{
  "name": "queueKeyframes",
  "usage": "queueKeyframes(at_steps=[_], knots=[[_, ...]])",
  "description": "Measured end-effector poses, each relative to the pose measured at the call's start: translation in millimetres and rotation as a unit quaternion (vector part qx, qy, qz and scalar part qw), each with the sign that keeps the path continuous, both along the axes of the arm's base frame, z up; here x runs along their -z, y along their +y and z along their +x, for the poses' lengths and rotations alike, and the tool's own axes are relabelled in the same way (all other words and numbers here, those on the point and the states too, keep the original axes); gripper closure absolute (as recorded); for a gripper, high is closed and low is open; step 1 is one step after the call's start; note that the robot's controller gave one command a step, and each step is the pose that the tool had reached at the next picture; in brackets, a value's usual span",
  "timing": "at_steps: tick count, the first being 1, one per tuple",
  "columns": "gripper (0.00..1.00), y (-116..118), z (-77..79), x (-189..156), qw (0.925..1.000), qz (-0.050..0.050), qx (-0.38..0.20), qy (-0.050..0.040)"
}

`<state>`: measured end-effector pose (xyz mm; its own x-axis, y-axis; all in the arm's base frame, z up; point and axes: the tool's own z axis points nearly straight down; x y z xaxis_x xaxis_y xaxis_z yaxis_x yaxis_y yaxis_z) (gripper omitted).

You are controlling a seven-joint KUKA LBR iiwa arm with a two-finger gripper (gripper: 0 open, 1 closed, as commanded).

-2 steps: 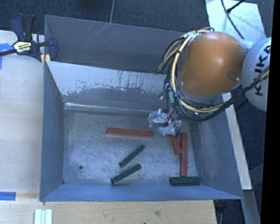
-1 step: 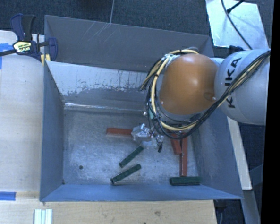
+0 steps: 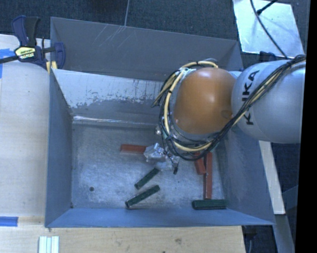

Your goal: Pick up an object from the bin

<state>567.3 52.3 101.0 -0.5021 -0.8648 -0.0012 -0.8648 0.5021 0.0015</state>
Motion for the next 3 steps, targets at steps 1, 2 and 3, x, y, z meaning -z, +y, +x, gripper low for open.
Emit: queueKeyframes(at_steps=[1, 2, 3], knots=[[0.0, -1, 0.5, -2, 1.0, 0.0, 0.001, -0.0009], [0.0, -25, -24.6, 32, 0.9917, -0.001, -0.128, 0.0005], [1.0, -24, -23.4, 30, 0.9918, 0.0, -0.128, -0.001]])
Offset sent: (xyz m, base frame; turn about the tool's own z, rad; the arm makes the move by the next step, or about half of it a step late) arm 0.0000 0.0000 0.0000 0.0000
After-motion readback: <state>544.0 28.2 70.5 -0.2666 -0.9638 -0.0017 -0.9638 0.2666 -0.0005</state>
